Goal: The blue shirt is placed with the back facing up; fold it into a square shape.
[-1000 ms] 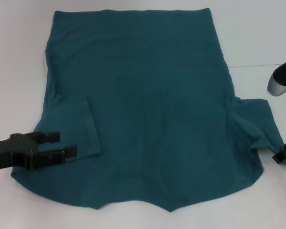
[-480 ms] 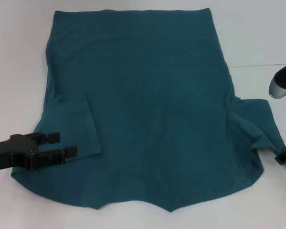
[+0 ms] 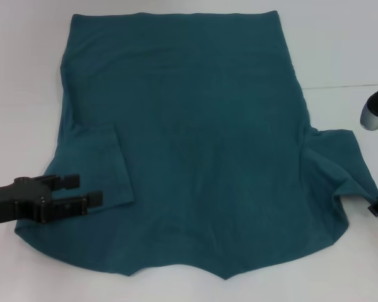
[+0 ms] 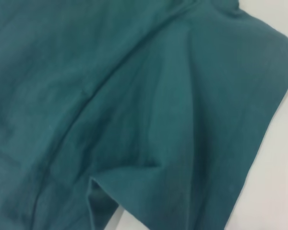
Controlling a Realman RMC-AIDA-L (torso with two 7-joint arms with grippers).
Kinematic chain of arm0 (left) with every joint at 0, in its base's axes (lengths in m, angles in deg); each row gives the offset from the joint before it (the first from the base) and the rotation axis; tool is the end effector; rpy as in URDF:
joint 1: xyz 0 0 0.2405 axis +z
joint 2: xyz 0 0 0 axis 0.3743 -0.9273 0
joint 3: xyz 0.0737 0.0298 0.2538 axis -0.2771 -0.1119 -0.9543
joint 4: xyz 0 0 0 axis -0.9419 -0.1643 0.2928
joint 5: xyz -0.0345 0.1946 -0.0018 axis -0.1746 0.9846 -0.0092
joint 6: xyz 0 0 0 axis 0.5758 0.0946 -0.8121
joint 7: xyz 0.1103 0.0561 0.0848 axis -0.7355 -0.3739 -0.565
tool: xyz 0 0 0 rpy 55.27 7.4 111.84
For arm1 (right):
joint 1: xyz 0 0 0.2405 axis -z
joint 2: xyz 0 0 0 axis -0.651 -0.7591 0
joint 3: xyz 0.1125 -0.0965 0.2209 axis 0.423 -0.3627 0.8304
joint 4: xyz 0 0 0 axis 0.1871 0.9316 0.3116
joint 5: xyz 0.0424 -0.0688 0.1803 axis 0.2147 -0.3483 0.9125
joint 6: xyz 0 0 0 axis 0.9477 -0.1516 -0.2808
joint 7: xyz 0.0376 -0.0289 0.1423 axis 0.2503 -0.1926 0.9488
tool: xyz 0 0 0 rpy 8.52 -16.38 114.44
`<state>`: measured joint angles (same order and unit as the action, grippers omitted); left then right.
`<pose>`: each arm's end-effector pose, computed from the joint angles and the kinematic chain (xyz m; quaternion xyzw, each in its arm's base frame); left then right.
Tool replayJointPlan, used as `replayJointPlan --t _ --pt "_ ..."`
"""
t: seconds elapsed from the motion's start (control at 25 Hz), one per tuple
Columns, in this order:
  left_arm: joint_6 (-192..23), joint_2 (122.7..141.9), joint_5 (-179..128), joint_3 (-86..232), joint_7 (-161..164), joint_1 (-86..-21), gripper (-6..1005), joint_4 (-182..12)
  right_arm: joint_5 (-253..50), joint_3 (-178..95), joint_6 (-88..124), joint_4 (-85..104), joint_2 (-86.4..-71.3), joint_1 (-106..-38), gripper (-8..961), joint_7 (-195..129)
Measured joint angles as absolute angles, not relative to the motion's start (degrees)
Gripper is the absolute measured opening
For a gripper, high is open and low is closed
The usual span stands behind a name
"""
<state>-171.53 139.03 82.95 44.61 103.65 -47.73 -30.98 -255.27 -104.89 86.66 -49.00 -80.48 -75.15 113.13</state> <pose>-0.2670 0.3163 0.0312 -0.8982 -0.3442 -0.2294 0.1489 0.3032 0.3764 0.0488 -0.8062 0.4109 -0.2831 0.3179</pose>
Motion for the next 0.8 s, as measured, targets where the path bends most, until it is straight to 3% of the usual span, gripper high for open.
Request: replayJointPlan --t 0.4,0.6,0.8 --pt "-171.2 139.11 83.0 44.6 103.7 -47.8 860 -31.5 -255.3 -104.9 86.0 -46.4 -80.24 -75.6 666 113.0" --pt "-171.1 139.12 83.0 44.7 103.7 -47.8 860 -31.6 -255.1 -105.2 84.9 -44.4 -80.17 -76.0 592 112.9" --pt "-171.1 139.14 82.8 44.7 103.7 -47.7 860 -31.6 -255.2 -104.7 84.3 -44.9 -80.18 -75.8 401 113.3"
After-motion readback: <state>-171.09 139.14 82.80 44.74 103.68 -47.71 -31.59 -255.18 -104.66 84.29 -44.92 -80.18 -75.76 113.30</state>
